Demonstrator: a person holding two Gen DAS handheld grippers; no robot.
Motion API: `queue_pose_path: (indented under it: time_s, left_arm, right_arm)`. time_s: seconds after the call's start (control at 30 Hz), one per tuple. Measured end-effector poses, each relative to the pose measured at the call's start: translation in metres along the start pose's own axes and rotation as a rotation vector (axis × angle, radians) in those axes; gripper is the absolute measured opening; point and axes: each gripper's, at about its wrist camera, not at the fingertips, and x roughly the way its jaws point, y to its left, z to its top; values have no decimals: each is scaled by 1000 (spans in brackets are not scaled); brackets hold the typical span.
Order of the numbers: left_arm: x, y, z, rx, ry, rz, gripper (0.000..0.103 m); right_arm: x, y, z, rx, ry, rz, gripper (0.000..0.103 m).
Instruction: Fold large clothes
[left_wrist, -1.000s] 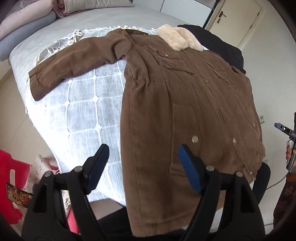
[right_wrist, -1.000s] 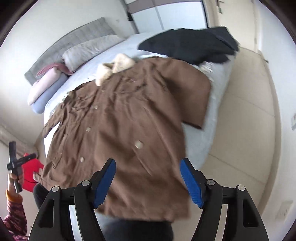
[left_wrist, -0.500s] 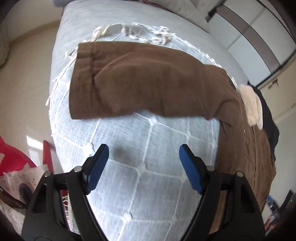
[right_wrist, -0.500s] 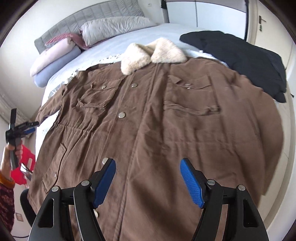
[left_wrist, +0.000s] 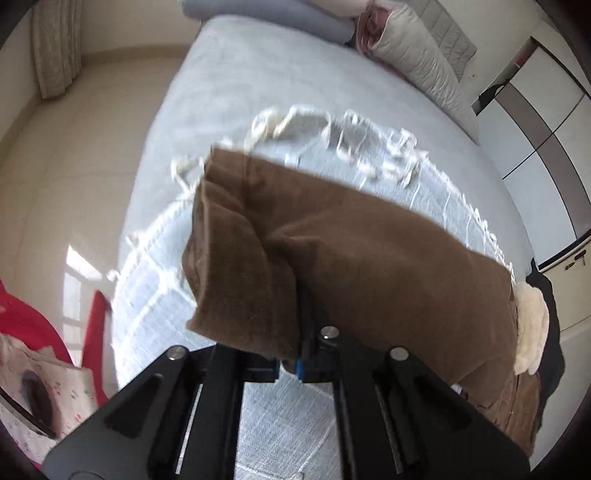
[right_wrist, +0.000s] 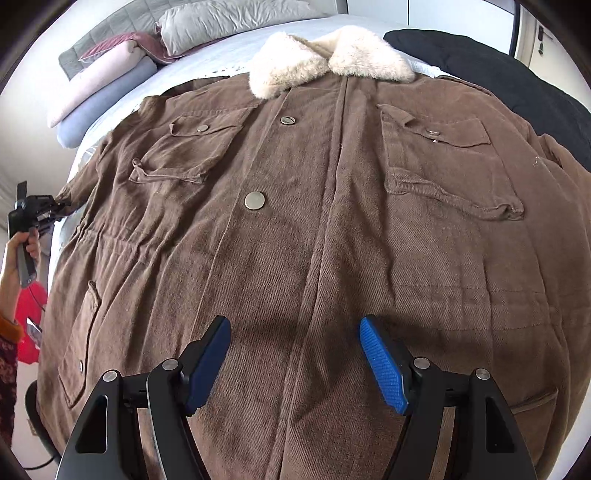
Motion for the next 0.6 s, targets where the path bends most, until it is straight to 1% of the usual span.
queue_pose_path:
  time_s: [0.07,0.1,0.13,0.17,0.2,0.23,0.27,0.3,0.33,0.37,0.4,0.47,0.53,0.6]
  left_arm:
    - [-40,2,17,23,-172,38,6]
    - [-52,12,24,2,-237,64,7]
    - [-51,25,32,-20,-263,105,7]
    - [-38,36,38,-31,-227,169,7]
    - [-16,44,42,-24,-145,212,7]
    - [6,49,40,-2,-51,240,7]
    - [22,51,36,24,27,259,9]
    - [30,49,30,57,57,284,14]
    - [26,47,22,91,36,306,17]
    - [19,43,18,118,-5,318,29]
    - [13,39,14,136,-30,317,52]
    - [1,28,9,169,-48,291,72]
    - [-13,10,6,208,-66,277,72]
    - [-27,-11,-1,251,-68,236,74]
  right_arm:
    - [-6,-2,0,-4,-14,6,73]
    - [-8,-3,0,-6,-22,2,73]
    - [-11,-5,0,-6,-31,-3,73]
    - [-11,-8,0,-4,-37,-4,73]
    - [-12,-12,-1,3,-41,-4,73]
    - [-11,-16,-1,10,-48,-4,73]
    - [-11,-21,-2,21,-51,-7,73]
    - [-11,-25,-3,33,-54,-10,73]
    - [-13,-30,-4,46,-59,-6,73]
    - [-15,-35,-5,53,-64,1,73]
    - [-18,-40,-5,60,-70,5,73]
    - [-28,-49,-5,68,-87,0,73]
    - [-42,-62,-5,87,-116,2,73]
    - [-62,-77,-6,120,-151,-2,73]
